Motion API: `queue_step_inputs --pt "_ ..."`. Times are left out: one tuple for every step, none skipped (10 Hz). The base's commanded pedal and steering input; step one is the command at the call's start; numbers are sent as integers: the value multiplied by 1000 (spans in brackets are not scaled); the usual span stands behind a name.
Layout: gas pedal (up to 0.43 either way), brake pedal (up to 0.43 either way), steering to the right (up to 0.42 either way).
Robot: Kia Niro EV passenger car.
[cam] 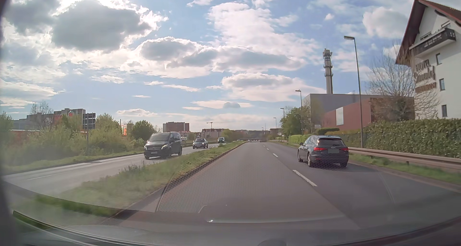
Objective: Follow the waypoints while adhering to traffic rules and regulations
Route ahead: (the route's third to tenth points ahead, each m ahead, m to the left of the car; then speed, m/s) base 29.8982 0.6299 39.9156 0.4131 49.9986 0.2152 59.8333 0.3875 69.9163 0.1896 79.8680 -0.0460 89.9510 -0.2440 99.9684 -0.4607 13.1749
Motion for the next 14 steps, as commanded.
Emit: queue_step_inputs --pt "87 0 1" --pt "87 0 0" --pt "87 0 0" --pt "87 0 0" --pt "87 0 0" --pt "87 0 0" --pt "87 0 0" --pt "87 0 0" --pt "87 0 0" --pt "87 0 0" --pt "87 0 0" --pt "87 0 0" --pt "87 0 0" --pt "87 0 0"
